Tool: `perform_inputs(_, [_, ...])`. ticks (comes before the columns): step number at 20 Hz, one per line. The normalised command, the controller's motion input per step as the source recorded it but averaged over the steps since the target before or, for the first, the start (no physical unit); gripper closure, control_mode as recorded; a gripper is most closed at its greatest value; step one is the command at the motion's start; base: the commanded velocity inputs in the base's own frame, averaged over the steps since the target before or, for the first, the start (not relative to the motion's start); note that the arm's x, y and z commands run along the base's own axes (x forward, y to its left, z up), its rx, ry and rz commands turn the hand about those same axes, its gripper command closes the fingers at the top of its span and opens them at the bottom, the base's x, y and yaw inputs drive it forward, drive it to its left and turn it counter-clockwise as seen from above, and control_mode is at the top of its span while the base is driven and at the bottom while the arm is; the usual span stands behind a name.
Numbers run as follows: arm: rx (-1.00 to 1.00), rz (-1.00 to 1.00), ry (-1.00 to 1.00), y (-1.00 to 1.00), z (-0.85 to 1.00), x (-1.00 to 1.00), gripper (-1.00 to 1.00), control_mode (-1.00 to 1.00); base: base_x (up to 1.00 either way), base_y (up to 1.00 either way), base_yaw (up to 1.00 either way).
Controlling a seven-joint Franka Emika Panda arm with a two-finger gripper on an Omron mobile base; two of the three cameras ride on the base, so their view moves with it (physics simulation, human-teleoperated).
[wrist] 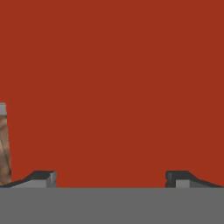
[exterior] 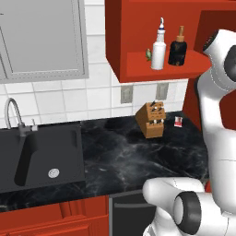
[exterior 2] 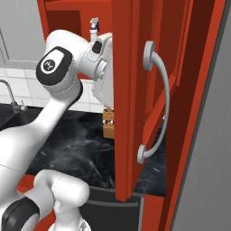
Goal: Pick the soap dispenser and spray from the cabinet and place them on the counter.
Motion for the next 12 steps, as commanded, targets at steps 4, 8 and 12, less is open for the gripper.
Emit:
perform_inputs(4, [0.04,0.14,-0.15,0.37,0.00,-0.06,-1.00,-1.00,0.00,0.00,0.00])
perform_inputs(8, [0.03,0.17,-0.16,0.36,0.00,-0.03,-1.00,-1.00,0.00,0.00,0.00])
perform_inputs(12, [0.03,0.17,-0.17,0.35,0.00,-0.01,-1.00,-1.00,0.00,0.00,0.00])
